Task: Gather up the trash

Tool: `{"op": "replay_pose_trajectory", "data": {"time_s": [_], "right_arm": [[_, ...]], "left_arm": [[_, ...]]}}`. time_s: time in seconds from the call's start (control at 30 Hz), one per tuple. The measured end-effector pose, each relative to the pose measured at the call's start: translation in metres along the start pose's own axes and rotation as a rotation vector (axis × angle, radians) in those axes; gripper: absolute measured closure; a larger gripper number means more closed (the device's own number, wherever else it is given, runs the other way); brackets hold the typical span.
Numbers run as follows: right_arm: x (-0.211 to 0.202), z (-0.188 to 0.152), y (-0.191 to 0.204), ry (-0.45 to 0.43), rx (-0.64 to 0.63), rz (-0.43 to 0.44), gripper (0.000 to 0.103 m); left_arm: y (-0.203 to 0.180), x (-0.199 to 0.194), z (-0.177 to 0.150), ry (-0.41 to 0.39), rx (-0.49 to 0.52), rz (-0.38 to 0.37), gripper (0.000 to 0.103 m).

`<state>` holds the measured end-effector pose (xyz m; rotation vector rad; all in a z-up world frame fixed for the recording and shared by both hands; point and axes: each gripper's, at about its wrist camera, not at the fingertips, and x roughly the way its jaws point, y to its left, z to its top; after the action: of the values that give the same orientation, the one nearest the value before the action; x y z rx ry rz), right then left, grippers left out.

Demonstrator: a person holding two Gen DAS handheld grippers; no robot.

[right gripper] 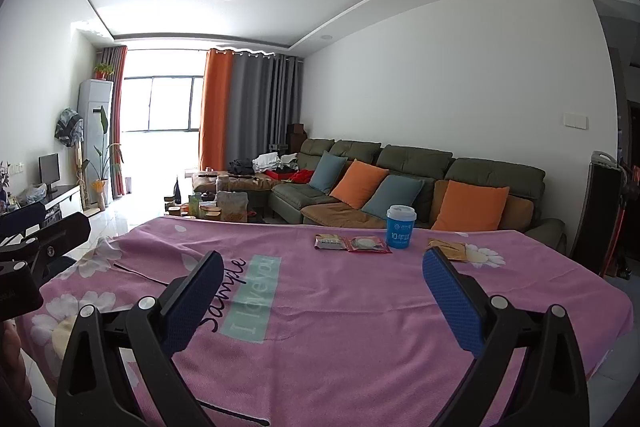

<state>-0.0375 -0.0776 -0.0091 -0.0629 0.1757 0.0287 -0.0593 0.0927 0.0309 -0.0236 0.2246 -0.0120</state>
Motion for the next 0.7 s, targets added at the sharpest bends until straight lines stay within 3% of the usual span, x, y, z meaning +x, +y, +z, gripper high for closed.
{"op": "replay_pose_trajectory", "data": {"time_s": [0.7], "right_arm": [[-0.0005, -0.0001, 0.0024, 0.010, -0.008, -0.010, 0.007]], "left_arm": [[-0.0019, -0.0024, -0.0023, 0.006, 0.011, 0.004, 0.006]]}}
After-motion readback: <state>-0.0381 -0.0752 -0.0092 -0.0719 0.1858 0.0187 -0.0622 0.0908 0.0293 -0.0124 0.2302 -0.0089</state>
